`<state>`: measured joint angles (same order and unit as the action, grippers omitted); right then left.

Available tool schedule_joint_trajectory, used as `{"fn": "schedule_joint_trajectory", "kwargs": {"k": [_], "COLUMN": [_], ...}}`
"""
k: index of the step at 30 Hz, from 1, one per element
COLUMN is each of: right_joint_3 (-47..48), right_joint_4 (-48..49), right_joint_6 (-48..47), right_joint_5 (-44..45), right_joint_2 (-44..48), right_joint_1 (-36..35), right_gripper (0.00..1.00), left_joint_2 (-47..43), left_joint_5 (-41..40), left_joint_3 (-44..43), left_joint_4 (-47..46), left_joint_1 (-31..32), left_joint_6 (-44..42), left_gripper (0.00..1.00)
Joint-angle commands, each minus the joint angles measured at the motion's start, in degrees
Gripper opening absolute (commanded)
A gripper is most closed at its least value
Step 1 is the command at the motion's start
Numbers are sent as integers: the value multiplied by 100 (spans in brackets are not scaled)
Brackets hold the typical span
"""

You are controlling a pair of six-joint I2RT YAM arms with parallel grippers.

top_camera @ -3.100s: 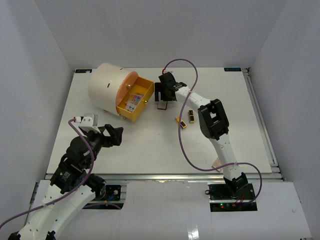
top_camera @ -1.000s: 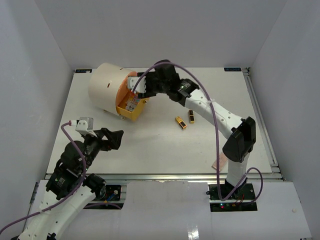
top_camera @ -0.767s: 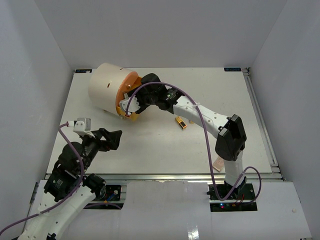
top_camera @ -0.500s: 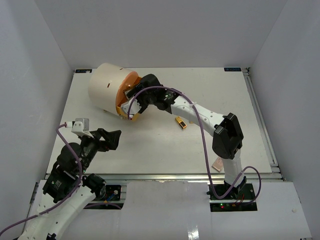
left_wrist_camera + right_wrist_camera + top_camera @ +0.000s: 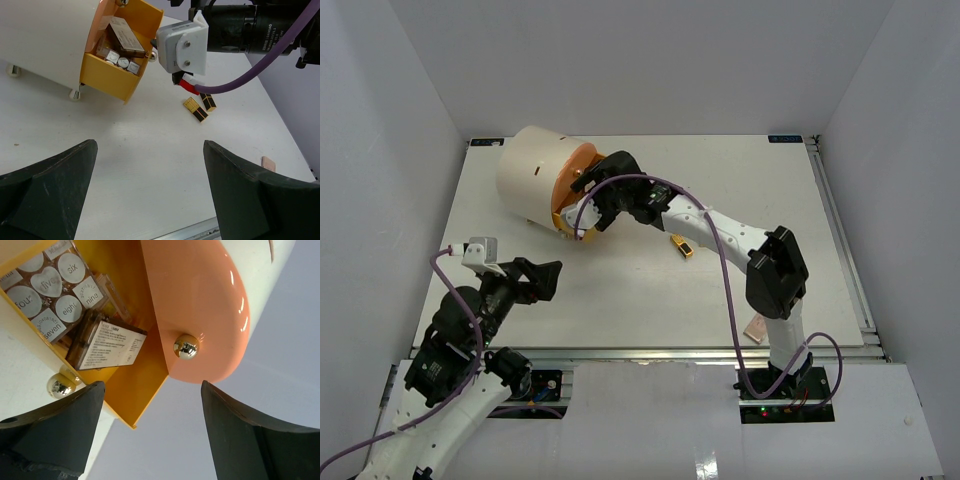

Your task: Organize the makeup

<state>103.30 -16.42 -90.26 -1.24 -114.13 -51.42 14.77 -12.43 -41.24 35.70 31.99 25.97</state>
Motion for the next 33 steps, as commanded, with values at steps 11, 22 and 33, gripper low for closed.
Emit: {"fn": "schedule_joint_trajectory", "kwargs": {"k": [11,22,33], "right_joint_3": [-2127,-3895,-5324], "right_joint_4": [-564,-4055,-5307], "right_joint_6": [6354,2582,-2614], "right_joint_5": [-2858,-3218,-1714], "right_joint_2": [3059,4546,4872], "right_joint_1": [2213,4206,4916], "right_gripper": [80,92,93], "left_joint_2": [641,752,500], "left_joint_5": [1229,2106,2249], "left_joint_3": [-87,294,441], "left_joint_4": [-651,-1289,-1179], "left_joint_1": [-17,-17,-17], "left_joint_6": [-286,-239,-253], "left_gripper": [98,98,98]}}
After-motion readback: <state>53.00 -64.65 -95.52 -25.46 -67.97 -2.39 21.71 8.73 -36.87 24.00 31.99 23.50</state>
